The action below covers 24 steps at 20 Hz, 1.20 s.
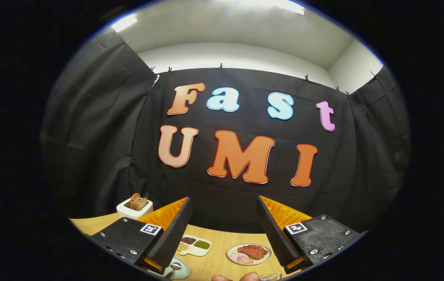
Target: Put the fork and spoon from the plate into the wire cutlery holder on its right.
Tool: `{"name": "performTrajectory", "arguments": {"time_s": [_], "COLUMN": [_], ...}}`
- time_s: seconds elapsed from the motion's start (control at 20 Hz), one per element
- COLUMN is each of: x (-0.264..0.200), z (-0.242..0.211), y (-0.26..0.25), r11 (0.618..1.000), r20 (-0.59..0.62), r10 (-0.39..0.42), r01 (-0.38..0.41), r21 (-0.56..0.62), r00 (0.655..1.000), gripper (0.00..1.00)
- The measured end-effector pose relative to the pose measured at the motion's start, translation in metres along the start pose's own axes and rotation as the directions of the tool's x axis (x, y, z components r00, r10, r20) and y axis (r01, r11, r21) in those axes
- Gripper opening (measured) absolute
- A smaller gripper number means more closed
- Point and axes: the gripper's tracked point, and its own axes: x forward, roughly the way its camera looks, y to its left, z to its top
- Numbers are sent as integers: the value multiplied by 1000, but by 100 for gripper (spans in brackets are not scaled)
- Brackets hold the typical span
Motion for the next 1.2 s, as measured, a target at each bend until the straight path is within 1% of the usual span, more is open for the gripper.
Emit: {"name": "performTrajectory", "arguments": {"time_s": [0.55,0.85,1.05,1.2], "x": [-2,-3,-1,2], "z": [-3,-9,-24,-52], "y": [1,9,19,34], "r11": [1000,1000,999,997], "r20": [-9,-22,-76,-172], "r10": [-1,14,41,73], "r01": [1,-14,-42,-79], "r21": [11,18,-5,-24], "r00": [1000,1000,996,982], "gripper": [99,99,99,99]}}
